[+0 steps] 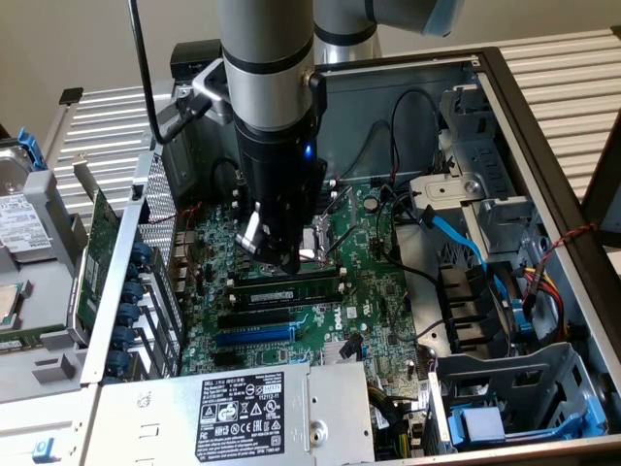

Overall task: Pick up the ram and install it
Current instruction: 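Press down the ram until it locks into place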

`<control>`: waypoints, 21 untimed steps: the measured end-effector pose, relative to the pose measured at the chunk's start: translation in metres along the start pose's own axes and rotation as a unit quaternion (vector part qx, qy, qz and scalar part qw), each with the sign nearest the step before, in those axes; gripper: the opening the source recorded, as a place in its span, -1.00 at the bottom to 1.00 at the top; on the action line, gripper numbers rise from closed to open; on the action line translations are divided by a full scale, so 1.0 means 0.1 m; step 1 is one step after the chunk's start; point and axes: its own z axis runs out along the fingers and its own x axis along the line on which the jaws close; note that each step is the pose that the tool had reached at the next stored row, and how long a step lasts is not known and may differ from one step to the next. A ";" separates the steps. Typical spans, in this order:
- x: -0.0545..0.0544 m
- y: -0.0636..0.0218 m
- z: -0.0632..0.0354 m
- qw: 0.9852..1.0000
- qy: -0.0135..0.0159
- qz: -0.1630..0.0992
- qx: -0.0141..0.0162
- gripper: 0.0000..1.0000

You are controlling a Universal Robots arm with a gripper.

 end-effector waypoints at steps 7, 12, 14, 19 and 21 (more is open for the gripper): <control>0.00 0.000 0.000 0.999 0.002 0.036 0.005 -0.79; 0.00 0.000 0.000 0.998 0.006 0.060 0.010 -0.79; 0.00 0.000 0.000 0.998 0.008 0.069 0.013 -0.79; 0.00 0.000 0.000 0.995 0.010 0.095 0.016 -0.79; 0.00 0.000 0.000 0.994 0.009 0.106 0.016 -0.79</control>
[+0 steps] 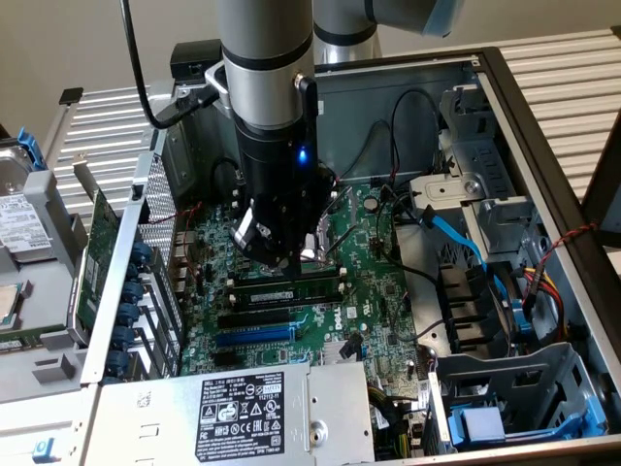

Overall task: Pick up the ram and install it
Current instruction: 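Press down the ram until it locks into place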

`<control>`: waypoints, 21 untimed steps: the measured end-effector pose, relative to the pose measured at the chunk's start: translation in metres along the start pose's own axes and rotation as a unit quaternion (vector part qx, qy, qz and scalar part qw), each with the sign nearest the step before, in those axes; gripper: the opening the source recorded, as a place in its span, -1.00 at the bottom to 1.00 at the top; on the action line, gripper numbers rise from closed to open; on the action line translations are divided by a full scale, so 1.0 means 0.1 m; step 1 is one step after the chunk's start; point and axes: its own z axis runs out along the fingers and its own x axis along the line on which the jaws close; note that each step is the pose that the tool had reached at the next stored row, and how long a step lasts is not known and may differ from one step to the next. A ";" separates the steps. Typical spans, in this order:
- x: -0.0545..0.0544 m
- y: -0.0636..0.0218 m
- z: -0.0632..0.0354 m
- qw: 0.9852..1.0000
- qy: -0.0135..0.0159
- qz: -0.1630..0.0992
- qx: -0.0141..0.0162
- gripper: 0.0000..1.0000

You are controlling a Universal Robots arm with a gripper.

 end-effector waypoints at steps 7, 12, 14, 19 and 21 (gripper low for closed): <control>0.00 0.000 0.000 0.999 0.000 0.041 0.001 -0.79; 0.00 0.000 0.000 0.997 0.000 0.071 0.002 -0.79; 0.00 0.000 0.000 0.997 0.000 0.083 0.002 -0.79; 0.00 0.000 0.000 0.994 0.000 0.114 0.002 -0.79; 0.00 0.000 0.000 0.992 0.000 0.126 0.002 -0.79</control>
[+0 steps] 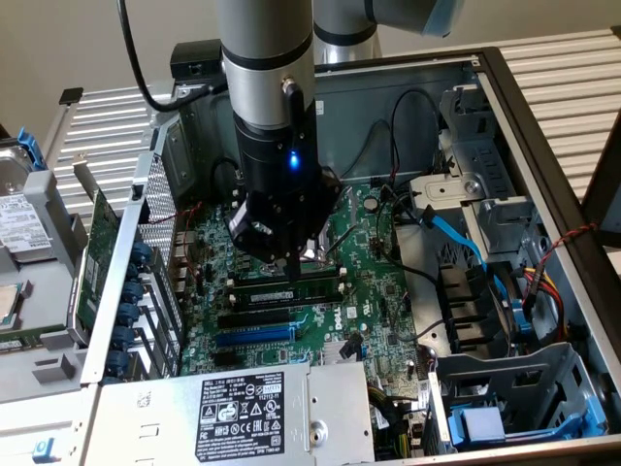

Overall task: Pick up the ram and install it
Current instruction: 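Press down the ram until it locks into place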

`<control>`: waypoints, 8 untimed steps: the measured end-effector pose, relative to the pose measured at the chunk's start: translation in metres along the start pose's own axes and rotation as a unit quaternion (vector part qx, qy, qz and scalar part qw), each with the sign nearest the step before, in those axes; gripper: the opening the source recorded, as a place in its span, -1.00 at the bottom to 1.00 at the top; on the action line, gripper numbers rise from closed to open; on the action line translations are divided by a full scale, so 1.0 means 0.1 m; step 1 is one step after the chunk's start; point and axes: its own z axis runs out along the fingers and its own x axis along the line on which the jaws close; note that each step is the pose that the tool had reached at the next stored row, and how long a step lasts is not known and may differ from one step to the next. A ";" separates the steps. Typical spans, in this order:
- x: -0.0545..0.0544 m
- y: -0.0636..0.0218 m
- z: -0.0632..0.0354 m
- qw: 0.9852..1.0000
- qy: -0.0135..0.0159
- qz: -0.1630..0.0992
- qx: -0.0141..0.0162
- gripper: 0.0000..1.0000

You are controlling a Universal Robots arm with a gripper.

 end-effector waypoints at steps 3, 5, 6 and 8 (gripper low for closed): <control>0.00 0.000 0.000 1.000 0.000 0.019 0.000 -0.79; 0.00 0.000 0.000 1.000 0.000 0.031 0.000 -0.79; 0.00 0.000 0.000 0.999 0.000 0.037 0.001 -0.79; 0.00 0.000 0.000 0.999 0.000 0.049 0.001 -0.79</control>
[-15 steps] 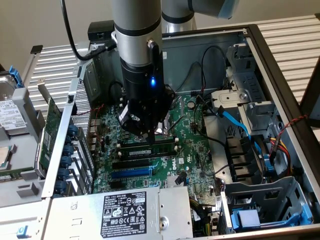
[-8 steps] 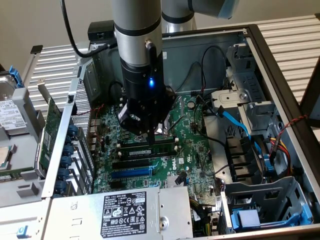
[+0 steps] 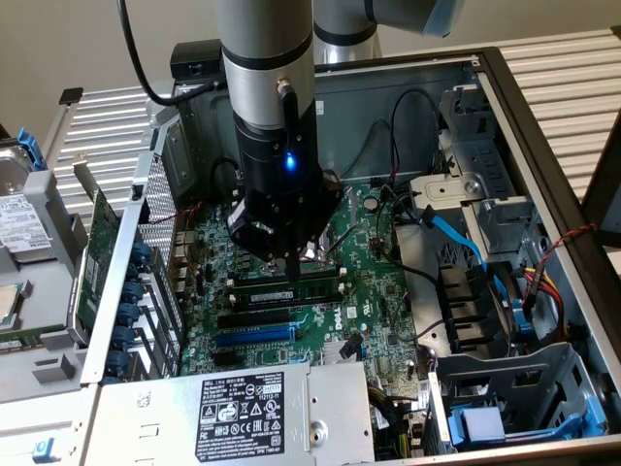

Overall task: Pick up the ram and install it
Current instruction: 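Press down the ram until it locks into place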

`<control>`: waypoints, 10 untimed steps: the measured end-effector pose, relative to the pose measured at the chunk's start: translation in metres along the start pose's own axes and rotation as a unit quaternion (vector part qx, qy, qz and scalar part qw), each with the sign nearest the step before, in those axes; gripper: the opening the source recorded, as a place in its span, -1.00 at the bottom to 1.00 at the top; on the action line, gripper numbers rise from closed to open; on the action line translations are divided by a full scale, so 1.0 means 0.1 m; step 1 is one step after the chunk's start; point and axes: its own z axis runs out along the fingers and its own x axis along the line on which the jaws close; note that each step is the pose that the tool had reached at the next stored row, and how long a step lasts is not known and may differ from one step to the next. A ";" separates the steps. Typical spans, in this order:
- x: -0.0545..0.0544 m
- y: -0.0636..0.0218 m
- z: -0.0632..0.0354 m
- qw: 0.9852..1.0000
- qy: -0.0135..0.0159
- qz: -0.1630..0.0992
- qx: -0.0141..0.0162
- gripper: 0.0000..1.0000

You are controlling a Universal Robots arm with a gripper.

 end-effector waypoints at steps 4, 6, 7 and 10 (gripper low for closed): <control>0.00 0.000 0.000 1.000 0.000 0.024 0.000 -0.79; 0.00 0.000 0.000 0.999 0.000 0.037 0.000 -0.79; 0.00 0.000 0.000 0.999 0.000 0.043 0.000 -0.79; 0.00 0.000 0.000 0.998 0.000 0.062 0.001 -0.79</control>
